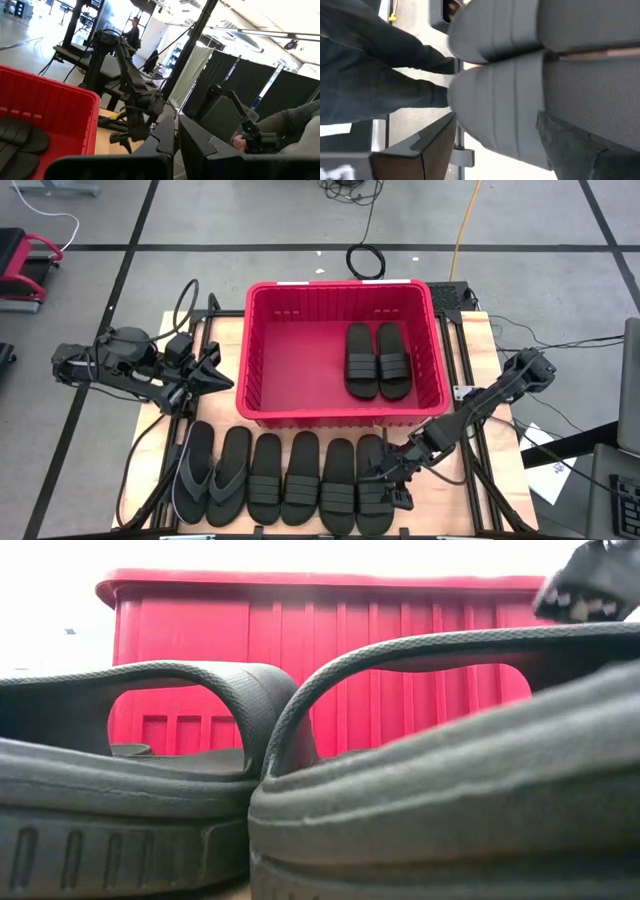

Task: Pick and place slides into bin
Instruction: Put the black slide into the red bin

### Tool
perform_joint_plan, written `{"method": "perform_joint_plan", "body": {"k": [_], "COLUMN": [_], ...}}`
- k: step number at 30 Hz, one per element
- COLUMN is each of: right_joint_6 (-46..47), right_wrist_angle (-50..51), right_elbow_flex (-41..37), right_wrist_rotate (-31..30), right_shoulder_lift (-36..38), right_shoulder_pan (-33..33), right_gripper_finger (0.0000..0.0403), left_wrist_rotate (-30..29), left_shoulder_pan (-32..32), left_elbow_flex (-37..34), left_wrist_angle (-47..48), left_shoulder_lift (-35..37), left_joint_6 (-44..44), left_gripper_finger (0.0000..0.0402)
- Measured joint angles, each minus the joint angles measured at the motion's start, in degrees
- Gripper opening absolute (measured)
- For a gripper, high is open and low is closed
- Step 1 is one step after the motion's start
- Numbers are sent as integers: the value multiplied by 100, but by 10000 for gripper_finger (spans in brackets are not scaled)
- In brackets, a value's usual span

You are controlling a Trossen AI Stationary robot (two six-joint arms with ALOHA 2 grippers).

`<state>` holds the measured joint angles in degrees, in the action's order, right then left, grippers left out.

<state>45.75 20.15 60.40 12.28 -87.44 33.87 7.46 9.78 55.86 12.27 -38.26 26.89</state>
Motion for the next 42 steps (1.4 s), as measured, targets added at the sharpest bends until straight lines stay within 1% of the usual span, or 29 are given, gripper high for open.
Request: {"method": "perform_joint_plan", "body": {"k": [10, 14, 27, 30, 33, 36, 42], "right_joint_6": [426, 712, 755, 756, 736, 729, 775], "right_wrist_angle": [-1344, -1817, -1911, -1913, -1901, -1907, -1908], "right_elbow_flex": [-1051, -1333, -1447, -1447, -1447, -1447, -1447], "right_wrist_rotate": [1, 1, 8, 8, 10, 10, 10], "right_shoulder_lift": [2, 2, 0, -15, -31, -34, -37], "right_shoulder_pan": [-61, -66, -2, 14, 33, 35, 35], "right_gripper_finger": [270, 270, 270, 263, 244, 211, 118], "left_wrist_rotate": [-4, -4, -9, -9, -9, -9, -9], "left_shoulder_pan": [0, 2, 2, 2, 0, 2, 2], "left_elbow_flex": [0, 0, 0, 0, 0, 0, 0], "left_wrist_angle": [-4, -4, -2, 0, 2, 2, 4], "left_shoulder_lift": [2, 2, 2, 2, 2, 1, 2], "left_joint_6": [-17, -17, -116, -125, -125, -125, -122], "left_gripper_finger": [21, 21, 21, 21, 21, 21, 21]}}
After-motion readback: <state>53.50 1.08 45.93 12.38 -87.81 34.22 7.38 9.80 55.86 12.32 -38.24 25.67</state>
